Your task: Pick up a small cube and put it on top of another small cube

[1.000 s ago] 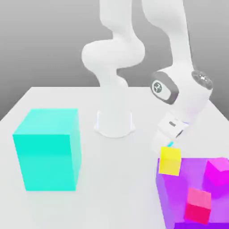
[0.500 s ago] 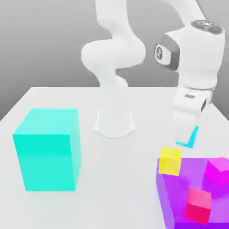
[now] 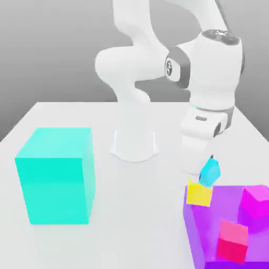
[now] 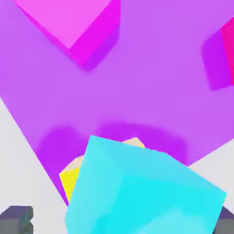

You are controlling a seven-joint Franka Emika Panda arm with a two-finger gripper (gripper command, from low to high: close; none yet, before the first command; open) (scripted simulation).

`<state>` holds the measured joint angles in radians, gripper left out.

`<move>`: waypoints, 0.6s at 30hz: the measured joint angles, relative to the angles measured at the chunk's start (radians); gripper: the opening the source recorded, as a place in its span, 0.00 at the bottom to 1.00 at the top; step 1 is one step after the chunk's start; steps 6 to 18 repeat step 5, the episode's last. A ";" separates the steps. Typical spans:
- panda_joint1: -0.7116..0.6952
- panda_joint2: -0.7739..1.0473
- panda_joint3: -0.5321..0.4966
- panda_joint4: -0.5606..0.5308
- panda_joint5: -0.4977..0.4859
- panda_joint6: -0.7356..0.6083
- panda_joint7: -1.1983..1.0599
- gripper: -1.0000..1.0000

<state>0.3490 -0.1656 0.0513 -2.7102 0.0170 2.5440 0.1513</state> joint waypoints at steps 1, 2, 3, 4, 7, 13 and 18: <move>0.000 -0.009 0.000 0.003 0.000 -0.011 0.000 1.00; 0.000 -0.029 0.000 0.010 0.001 -0.039 -0.001 1.00; 0.001 -0.056 -0.001 0.019 0.002 -0.074 -0.001 1.00; 0.002 -0.085 -0.002 0.029 0.002 -0.113 -0.002 1.00; 0.002 -0.116 -0.003 0.039 0.003 -0.155 -0.003 1.00; 0.002 -0.116 -0.003 0.039 0.003 -0.155 -0.003 1.00; 0.002 -0.116 -0.003 0.039 0.003 -0.155 -0.003 1.00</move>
